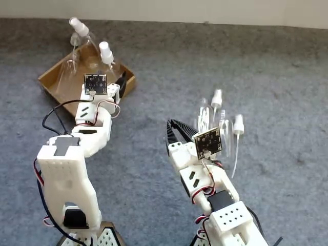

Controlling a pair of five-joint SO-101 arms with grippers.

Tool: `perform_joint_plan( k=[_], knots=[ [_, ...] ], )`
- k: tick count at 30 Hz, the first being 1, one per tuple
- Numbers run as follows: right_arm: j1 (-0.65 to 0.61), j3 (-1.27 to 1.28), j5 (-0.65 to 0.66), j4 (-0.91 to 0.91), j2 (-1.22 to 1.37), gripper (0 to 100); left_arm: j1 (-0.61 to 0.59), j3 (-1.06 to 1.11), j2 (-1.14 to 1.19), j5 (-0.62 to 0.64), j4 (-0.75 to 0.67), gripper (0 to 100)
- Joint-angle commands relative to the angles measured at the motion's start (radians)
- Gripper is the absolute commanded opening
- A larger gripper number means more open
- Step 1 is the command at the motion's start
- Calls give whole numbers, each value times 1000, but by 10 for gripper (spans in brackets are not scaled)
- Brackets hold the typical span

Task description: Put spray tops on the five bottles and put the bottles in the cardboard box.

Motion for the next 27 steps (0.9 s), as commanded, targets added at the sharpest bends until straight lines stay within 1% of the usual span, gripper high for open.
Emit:
perform_joint_plan(
  k=[1, 7, 11, 22, 27],
  knots=[
    [13, 150, 8, 2, -7, 30, -15, 1, -81, 2, -11, 271],
    [13, 150, 8, 2, -7, 30, -13, 76, -182, 0, -8, 271],
    [13, 150, 8, 2, -7, 30, -16, 94, -193, -2, 69, 271],
    [13, 150, 8, 2, -7, 30, -28, 180, -197, -3, 61, 271],
    [13, 150, 8, 2, -7, 30, -28, 262, -302, -3, 64, 271]
  ],
)
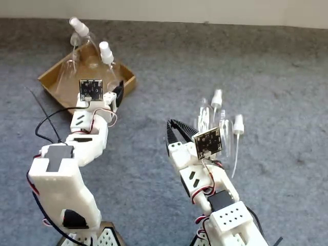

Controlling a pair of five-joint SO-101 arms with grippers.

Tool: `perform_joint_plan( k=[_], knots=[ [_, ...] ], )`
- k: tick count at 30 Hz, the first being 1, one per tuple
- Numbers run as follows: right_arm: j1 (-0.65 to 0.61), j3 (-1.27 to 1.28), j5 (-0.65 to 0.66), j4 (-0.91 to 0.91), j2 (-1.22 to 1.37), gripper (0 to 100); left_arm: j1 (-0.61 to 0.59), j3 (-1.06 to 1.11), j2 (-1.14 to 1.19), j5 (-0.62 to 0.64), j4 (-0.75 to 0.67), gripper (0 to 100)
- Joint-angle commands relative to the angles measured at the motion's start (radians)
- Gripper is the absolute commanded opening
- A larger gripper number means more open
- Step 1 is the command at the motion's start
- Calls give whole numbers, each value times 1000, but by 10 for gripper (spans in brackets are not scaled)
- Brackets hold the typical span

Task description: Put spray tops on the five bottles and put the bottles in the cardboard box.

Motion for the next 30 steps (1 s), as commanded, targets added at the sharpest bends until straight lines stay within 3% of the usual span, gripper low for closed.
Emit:
perform_joint_plan(
  k=[1, 7, 10, 13, 22, 30],
  knots=[
    [13, 150, 8, 2, -7, 30, -7, 76, -157, -8, 5, 271],
    [15, 150, 8, 2, -7, 30, -10, 248, -387, -8, 9, 271],
    [15, 150, 8, 2, -7, 30, -7, 335, -535, -8, 115, 271],
    [15, 150, 6, 2, -7, 30, -4, 355, -714, -8, 359, 271],
    [53, 151, 2, 2, -8, 30, 27, 185, -1230, -8, 1283, 267],
    [58, 150, 2, 2, -8, 30, 36, 25, -1463, -6, 1754, 267]
  ],
)
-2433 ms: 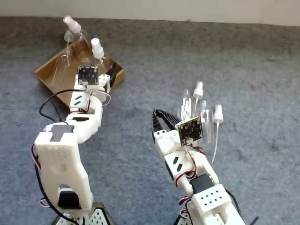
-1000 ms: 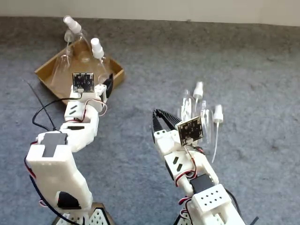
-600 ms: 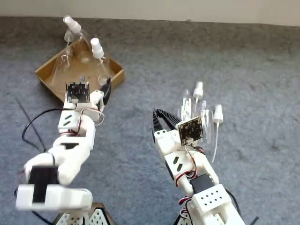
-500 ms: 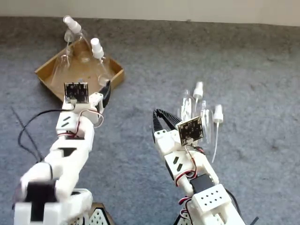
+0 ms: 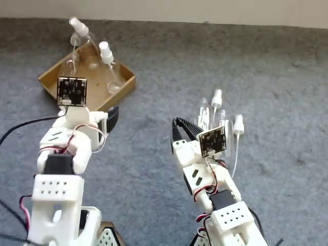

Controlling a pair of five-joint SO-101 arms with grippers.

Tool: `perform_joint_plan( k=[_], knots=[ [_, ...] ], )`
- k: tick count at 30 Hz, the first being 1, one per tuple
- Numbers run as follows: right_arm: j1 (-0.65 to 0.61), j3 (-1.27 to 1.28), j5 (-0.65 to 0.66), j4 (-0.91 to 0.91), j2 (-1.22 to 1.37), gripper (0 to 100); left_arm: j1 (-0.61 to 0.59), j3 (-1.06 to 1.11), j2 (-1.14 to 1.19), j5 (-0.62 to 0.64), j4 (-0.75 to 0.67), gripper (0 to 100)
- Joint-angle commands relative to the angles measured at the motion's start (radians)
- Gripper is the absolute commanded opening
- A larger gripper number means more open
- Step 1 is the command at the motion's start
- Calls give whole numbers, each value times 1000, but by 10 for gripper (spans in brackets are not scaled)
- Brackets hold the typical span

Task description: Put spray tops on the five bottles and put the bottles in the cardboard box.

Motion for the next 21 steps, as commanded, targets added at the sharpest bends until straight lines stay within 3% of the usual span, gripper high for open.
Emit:
perform_joint_plan(
  k=[1, 9, 11, 14, 21],
  knots=[
    [13, 150, 2, 2, -10, 30, 19, -131, -137, -2, 216, 267],
    [31, 150, 6, 2, -12, 30, 12, -341, -289, -12, 528, 270],
    [61, 150, 6, 2, -13, 30, 15, -404, -303, -66, 605, 270],
    [127, 150, 6, 2, -13, 30, 16, -486, -302, -137, 698, 267],
    [334, 84, 0, 1, -13, 30, 18, -573, -300, -144, 853, 268]
  ],
)
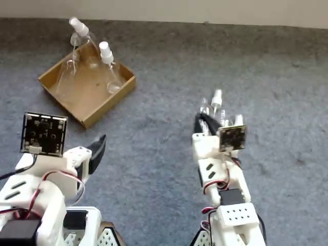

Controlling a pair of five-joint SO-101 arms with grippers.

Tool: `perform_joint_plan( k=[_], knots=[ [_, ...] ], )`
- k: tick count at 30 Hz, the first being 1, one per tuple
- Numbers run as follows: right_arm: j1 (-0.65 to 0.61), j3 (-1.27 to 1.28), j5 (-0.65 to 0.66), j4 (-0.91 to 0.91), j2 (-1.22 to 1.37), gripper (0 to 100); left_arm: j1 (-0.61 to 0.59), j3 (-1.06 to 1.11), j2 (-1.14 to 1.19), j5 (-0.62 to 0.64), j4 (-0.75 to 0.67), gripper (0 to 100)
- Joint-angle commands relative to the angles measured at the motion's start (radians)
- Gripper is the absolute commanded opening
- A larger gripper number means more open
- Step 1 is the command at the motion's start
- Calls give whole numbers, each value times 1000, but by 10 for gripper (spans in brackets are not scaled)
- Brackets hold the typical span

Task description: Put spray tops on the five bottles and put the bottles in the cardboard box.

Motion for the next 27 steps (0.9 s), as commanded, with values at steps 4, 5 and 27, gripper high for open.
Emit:
perform_joint_plan(
  k=[4, 5, 27],
  knots=[
    [173, 71, -3, -4, -13, 30, 18, -68, 2, -14, 55, 269],
    [194, 64, -15, -7, -13, 30, 18, -74, 2, -14, 55, 270],
    [549, -667, -112, 816, -5, 33, 18, -136, 68, -15, 167, 267]
  ],
)
